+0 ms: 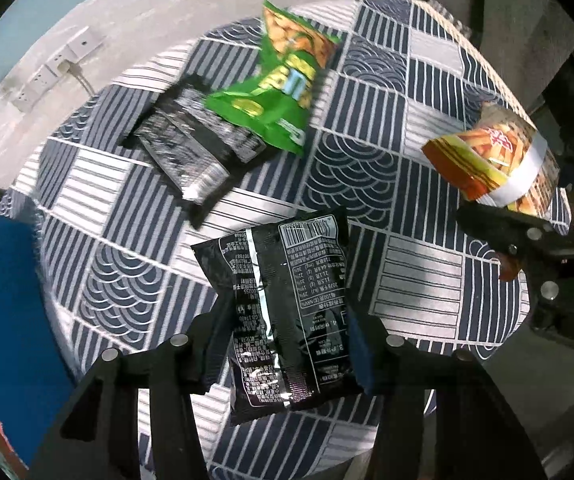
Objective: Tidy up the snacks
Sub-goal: 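Lift both snacks and carry them over the box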
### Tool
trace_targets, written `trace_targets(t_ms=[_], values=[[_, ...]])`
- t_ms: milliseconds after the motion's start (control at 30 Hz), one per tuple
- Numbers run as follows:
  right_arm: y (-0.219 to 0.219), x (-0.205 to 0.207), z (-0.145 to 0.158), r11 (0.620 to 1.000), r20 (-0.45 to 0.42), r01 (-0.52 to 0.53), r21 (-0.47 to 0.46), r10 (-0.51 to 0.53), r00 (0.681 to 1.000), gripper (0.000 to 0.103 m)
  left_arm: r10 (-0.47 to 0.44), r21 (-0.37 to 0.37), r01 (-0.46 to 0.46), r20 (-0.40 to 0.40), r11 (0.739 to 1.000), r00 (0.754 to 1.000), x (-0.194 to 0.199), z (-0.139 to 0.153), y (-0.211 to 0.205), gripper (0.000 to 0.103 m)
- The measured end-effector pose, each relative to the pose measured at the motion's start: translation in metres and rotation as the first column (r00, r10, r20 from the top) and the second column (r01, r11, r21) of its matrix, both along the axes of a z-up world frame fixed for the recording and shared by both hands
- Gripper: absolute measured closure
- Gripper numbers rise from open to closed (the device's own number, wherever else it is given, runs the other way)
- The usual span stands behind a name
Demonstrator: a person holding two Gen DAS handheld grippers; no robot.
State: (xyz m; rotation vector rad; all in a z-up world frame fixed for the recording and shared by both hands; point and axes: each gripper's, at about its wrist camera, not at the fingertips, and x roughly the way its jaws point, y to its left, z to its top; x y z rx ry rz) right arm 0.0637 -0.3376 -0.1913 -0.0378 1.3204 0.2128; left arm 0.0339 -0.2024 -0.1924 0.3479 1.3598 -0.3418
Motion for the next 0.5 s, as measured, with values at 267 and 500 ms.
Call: trace_targets(t_ms=[267,500], values=[[0.021,-0.003,0.035,0.999,0.065,-0.029,0.02,0.027,0.997,0.045,0.035,-0.004,-0.035,0.096,0.999,0.995,0.011,0.033,0.03,0.05],[0.048,-0.005,0.069,0.996,0.13,-0.076,0.035,0.071,0.989,0.045,0.078,-0.027,-0.074,0.171,0.997,0.982,0.026,0.067,0.067,0.05]])
